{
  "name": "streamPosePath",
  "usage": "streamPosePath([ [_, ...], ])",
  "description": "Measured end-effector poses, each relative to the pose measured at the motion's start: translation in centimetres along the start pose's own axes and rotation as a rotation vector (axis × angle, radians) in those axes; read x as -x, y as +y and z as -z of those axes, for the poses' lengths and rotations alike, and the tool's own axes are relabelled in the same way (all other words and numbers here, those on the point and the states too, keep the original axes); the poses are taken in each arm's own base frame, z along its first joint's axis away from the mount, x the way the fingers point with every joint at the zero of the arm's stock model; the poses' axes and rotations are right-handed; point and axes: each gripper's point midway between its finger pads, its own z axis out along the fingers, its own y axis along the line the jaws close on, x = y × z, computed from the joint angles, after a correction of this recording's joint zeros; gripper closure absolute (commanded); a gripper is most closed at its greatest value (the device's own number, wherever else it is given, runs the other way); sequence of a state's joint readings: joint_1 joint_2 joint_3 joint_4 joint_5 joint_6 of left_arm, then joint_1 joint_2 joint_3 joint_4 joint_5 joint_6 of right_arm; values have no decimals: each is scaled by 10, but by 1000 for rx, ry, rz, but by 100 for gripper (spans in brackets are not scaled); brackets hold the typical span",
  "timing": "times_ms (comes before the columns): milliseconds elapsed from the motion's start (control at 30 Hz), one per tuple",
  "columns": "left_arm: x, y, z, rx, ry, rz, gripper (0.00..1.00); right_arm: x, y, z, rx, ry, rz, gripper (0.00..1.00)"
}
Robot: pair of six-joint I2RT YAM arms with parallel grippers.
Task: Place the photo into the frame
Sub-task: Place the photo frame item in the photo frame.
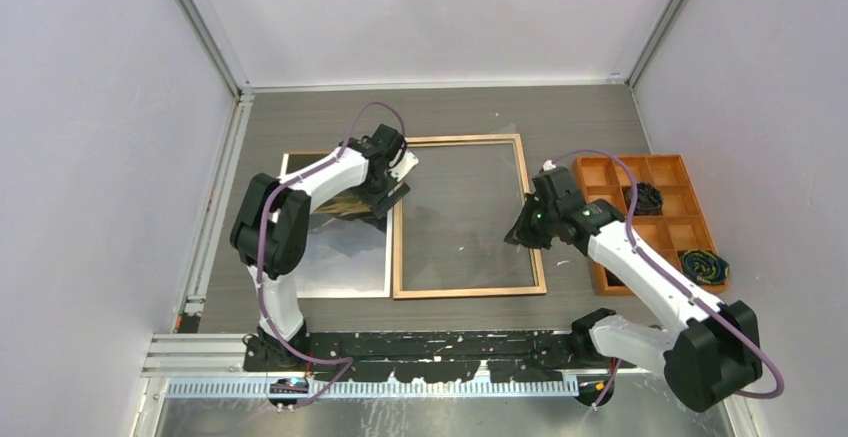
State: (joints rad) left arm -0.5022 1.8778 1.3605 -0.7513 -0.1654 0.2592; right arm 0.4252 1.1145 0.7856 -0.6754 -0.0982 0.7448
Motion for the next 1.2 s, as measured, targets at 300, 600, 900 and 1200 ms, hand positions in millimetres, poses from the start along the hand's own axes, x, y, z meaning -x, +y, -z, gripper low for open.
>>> streamPosePath([
  [300, 3, -12, -10, -46, 4, 16, 24, 12, 7, 29, 70, -130, 7, 99],
  [600, 27, -29, -11, -60, -27, -23, 24, 13, -4, 28, 16, -140, 9, 99],
  [900, 34, -30, -19, -46, -21, -46, 24, 12, -12, 28, -21, -145, 14, 99],
  [1200, 22, -16, -22, 43, -42, -87, 24, 11, -11, 22, -23, -111, 32, 99],
])
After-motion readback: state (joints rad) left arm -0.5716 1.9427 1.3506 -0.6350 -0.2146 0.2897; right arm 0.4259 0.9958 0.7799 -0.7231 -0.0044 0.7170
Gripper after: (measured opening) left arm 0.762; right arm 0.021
